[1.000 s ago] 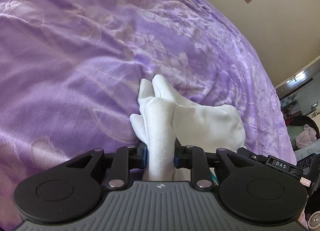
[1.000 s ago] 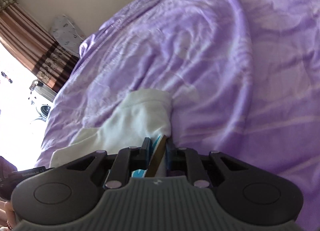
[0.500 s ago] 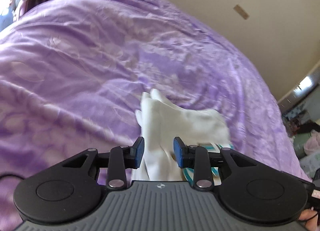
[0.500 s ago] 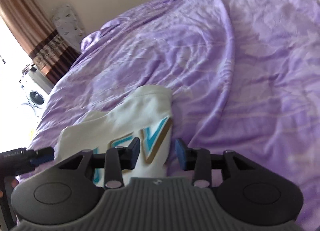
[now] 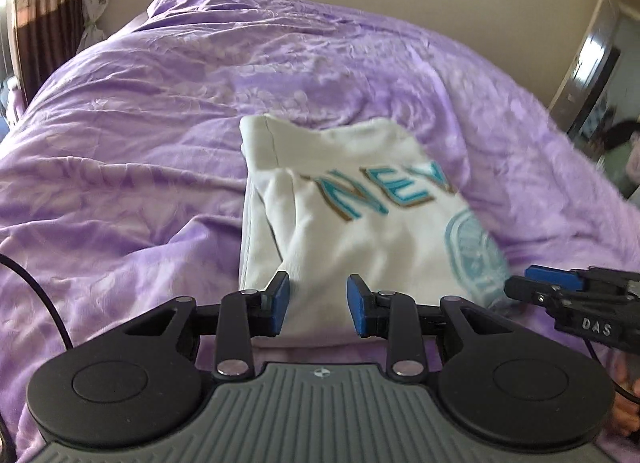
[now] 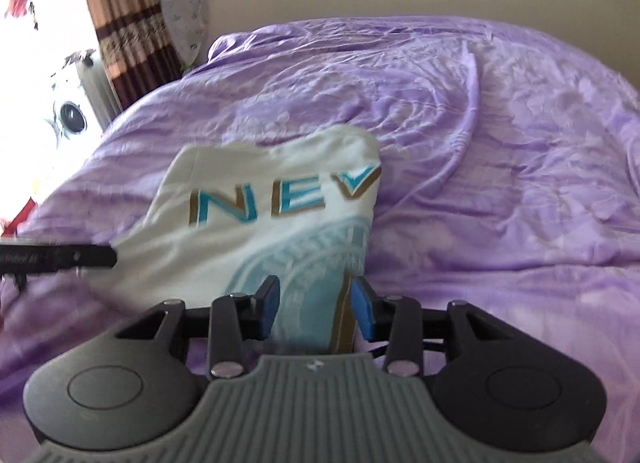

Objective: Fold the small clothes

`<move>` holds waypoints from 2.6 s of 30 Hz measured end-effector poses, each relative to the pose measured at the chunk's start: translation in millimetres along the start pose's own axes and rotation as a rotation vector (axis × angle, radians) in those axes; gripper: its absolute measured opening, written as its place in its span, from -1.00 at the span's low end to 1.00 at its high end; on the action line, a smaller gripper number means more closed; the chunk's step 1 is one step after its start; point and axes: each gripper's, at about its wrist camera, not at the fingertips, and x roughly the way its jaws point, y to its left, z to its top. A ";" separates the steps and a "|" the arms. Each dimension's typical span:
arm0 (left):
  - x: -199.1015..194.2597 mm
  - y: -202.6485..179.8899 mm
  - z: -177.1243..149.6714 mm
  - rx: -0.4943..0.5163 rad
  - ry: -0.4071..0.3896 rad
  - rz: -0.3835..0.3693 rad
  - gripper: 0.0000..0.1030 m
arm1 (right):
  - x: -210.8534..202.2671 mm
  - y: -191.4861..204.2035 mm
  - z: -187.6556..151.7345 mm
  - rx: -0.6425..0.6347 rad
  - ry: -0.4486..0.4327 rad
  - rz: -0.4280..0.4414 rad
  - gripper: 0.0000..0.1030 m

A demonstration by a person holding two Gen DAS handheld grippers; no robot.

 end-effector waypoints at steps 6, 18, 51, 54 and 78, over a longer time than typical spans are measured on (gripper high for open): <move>18.9 9.0 -14.5 0.002 0.067 0.058 -0.44 | 20.8 9.4 -29.1 -0.085 0.053 -0.042 -0.36; 46.7 -1.6 -40.8 0.107 0.075 0.146 -0.46 | 58.2 20.8 -53.1 -0.187 0.109 -0.089 -0.36; 31.2 -36.3 -28.8 0.112 0.092 -0.057 -0.30 | 29.5 49.2 -25.2 -0.203 0.033 0.036 -0.62; 44.3 -35.8 -33.4 0.113 0.121 -0.041 -0.30 | 46.6 44.0 -30.3 -0.171 0.098 0.054 -0.62; -135.6 -71.9 25.3 0.150 -0.290 0.111 0.43 | -127.7 44.8 46.4 -0.181 -0.264 0.074 0.58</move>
